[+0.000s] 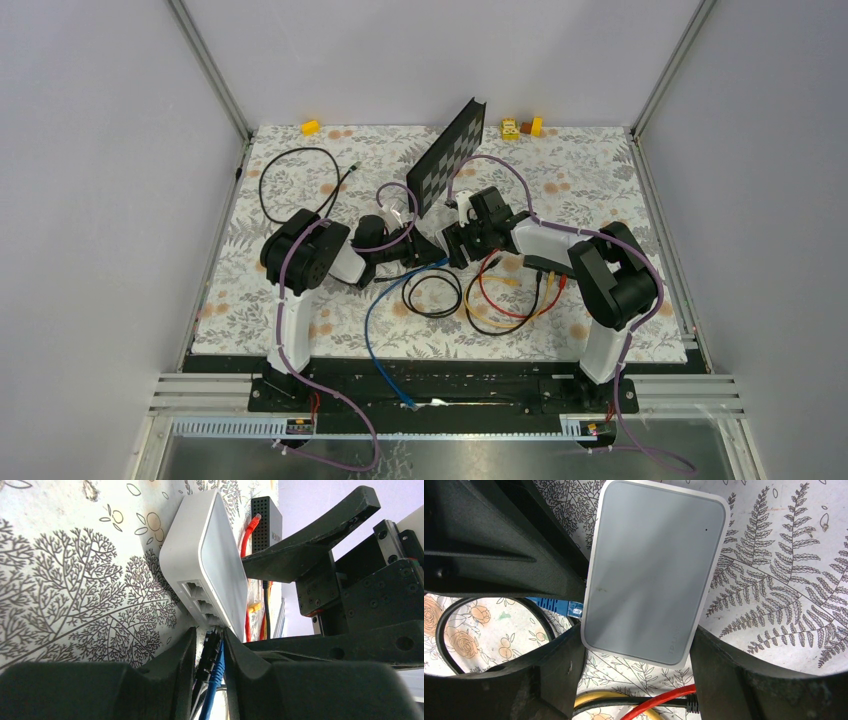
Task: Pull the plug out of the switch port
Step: Pull the connector from the switch port.
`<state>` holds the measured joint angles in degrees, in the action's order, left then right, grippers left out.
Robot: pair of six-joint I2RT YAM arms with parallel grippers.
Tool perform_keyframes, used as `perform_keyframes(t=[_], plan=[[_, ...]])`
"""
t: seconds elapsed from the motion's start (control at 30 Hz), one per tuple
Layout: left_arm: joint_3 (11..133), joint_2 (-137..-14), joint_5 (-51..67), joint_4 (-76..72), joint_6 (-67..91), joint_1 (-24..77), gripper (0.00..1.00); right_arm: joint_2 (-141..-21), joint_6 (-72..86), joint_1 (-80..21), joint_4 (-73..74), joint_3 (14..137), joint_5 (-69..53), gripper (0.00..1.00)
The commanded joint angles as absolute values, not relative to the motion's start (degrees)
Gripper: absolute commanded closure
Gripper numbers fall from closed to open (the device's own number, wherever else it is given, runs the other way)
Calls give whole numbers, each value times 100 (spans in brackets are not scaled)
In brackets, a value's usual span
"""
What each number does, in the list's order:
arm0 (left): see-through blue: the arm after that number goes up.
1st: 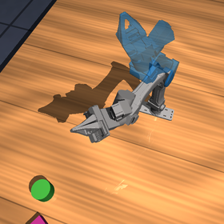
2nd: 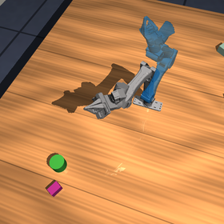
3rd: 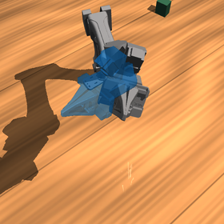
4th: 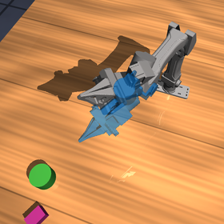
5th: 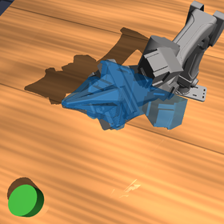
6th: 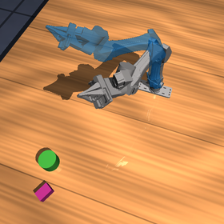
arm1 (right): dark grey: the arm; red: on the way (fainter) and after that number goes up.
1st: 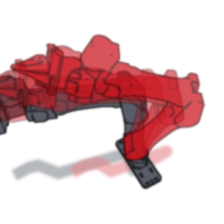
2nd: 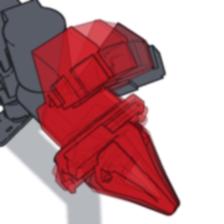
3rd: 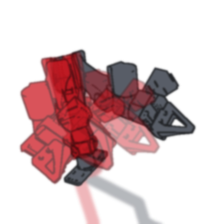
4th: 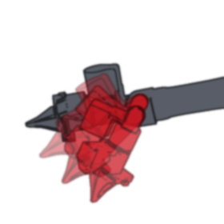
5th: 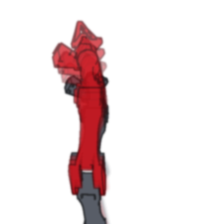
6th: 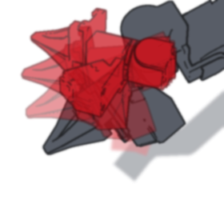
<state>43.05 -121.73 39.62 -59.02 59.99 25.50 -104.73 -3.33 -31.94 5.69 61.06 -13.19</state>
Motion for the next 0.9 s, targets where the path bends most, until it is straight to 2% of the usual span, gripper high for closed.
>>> perform_keyframes(t=[0.0,0.17,0.47,0.6,0.77,0.87], plan=[[4386,-12234,3819,-5876,5872,2575,73,-10500,-353,-3241,536,6108,-1537,53],[4368,-12223,3832,-5920,5897,2575,80,-10489,-387,-3238,536,6108,-1514,52],[4377,-12230,3901,-5989,5952,2575,82,-10509,-401,-3237,537,6117,-1496,52],[4368,-12254,3942,-6020,5950,2569,75,-10517,-408,-3240,537,6126,-1498,52],[4384,-12260,3946,-6013,5947,2575,60,-10512,-410,-3240,536,6123,-1502,52],[4394,-12262,3946,-6004,5941,2571,57,-10505,-415,-3242,536,6117,-1503,52]])
